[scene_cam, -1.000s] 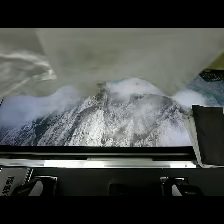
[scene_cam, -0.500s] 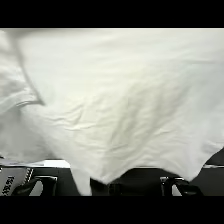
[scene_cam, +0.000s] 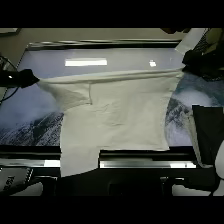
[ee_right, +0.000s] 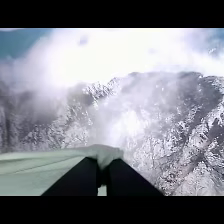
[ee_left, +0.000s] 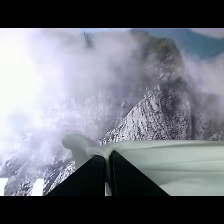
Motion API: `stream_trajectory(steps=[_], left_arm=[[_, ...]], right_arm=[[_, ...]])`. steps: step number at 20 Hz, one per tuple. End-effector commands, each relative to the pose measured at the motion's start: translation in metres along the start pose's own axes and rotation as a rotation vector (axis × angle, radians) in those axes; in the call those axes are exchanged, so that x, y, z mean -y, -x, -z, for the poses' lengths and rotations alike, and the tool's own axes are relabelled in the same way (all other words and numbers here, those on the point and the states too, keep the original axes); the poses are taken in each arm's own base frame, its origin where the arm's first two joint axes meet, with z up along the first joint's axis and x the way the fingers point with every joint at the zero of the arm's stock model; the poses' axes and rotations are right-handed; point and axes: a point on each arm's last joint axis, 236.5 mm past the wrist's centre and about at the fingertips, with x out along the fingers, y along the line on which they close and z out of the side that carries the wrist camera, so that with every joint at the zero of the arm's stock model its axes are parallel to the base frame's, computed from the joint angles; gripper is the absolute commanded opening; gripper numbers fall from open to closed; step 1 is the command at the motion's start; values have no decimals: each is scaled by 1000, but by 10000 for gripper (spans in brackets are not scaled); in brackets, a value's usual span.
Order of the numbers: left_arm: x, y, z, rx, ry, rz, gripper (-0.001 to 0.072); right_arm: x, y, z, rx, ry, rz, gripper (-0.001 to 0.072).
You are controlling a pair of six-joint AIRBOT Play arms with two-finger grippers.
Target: Fold the clothes and pants, and hang the long-sleeved shirts on hangers.
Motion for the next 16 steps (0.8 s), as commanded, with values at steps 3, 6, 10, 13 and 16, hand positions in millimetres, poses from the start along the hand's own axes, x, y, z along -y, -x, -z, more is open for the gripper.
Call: stream_trajectory(steps=[3, 6, 10, 13, 16], left_arm=[[-30, -158, 40, -135, 18, -8, 12], [-37, -176, 47, -154, 23, -14, 12], [-32, -165, 72, -270, 29, 9, 12], [-26, -151, 102, -409, 83, 26, 12], [-18, -140, 126, -525, 97, 43, 12]], right_arm=[[32, -171, 14, -170, -77, 16, 33], [41, -204, 21, -188, -89, 25, 34], [47, -200, 46, -295, -84, 56, 34], [52, -195, 63, -370, -79, 79, 34], [56, -204, 73, -408, -94, 89, 35]])
